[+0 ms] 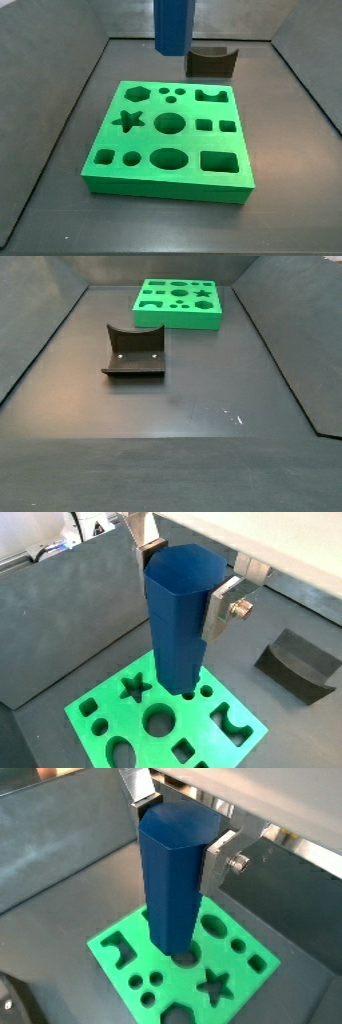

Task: Insert the hexagon object.

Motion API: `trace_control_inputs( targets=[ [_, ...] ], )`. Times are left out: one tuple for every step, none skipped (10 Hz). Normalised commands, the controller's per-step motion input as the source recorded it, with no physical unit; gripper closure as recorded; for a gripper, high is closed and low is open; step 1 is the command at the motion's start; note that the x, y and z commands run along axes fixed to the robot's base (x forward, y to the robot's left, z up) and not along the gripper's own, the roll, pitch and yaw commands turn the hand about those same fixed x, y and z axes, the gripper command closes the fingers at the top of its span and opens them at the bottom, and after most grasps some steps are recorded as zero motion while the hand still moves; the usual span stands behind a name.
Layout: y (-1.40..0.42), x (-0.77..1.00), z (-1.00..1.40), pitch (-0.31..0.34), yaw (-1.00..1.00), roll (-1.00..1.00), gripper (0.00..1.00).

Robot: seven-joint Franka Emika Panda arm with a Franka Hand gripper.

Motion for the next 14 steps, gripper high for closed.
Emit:
trace_control_inputs(
  targets=[
    [0.8, -0.72, -0.69, 0.0, -0.11, 0.0, 1.0],
    [0.77, -0.77, -0.77, -0.019, -0.13, 0.0, 1.0],
    [0.5, -0.73, -0.81, -0.029, -0.42, 0.0, 1.0],
    [0.29, -0.62, -0.74, -0.057, -0.67, -0.04, 1.0],
    [0.19, -0.47, -0.72, -0.06, -0.79, 0.0, 1.0],
    [0.0, -0.25, -0.52, -0.12, -0.89, -0.01, 1.0],
    [0.0, -0.13, -0.47, -0.096, -0.97, -0.05, 1.0],
    [-0.06, 0.0, -0.1, -0.114, -0.99, -0.13, 1.0],
    [-0.07, 0.0, 0.0, -0.133, -0.92, -0.2, 1.0],
    [-0.08, 0.0, -0.1, -0.156, -0.9, -0.19, 1.0],
    [0.0, 0.0, -0.23, -0.051, -0.72, -0.23, 1.0],
    [0.0, 0.0, -0.33, -0.034, -0.34, -0.15, 1.0],
    [0.0, 0.0, -0.38, -0.04, -0.24, -0.18, 1.0],
    [-0.03, 0.0, -0.38, -0.021, -0.23, -0.21, 1.0]
  ],
)
